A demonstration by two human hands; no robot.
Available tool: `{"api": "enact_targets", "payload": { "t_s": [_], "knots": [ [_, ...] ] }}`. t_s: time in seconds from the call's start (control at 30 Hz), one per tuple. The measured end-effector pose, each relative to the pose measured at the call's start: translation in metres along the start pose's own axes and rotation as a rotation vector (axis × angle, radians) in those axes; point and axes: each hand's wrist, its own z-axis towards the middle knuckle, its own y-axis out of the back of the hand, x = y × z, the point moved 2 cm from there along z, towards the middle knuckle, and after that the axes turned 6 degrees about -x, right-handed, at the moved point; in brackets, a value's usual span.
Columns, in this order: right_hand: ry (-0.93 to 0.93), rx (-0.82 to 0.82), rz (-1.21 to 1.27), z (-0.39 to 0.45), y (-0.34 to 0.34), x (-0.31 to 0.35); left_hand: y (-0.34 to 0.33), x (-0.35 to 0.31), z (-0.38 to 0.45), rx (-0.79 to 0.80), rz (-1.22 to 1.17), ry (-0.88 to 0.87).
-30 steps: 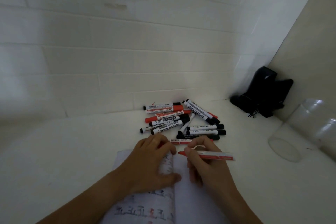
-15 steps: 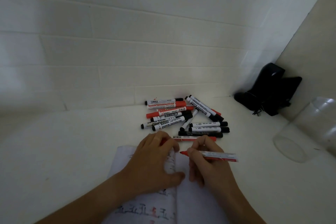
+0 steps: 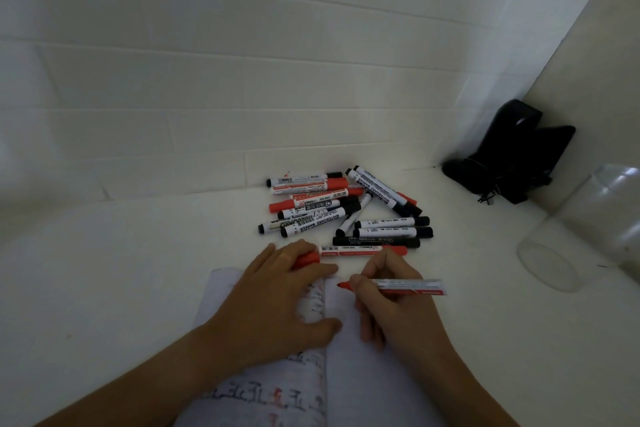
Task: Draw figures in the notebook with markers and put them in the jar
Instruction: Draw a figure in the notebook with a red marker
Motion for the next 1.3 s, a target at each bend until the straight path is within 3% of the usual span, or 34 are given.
{"api": "enact_targets", "payload": {
  "t_s": [0.2, 0.6, 0.9, 1.3],
  "knots": [
    [0.063, -0.031, 0.009, 0.0, -0.001, 0.009, 0.001, -0.004, 0.003, 0.002, -0.024, 0.025],
    [-0.036, -0.033, 0.016, -0.002, -0.002, -0.002, 0.002, -0.002, 0.003, 0.027, -0.035, 0.025],
    [0.057, -0.066, 0.026, -0.002, 0.001, 0.006, 0.001, -0.001, 0.005, 0.041, -0.012, 0.021],
    [-0.024, -0.069, -0.025, -0.001, -0.002, -0.002, -0.003, 0.004, 0.007, 0.031, 0.003, 0.029]
  ]
}}
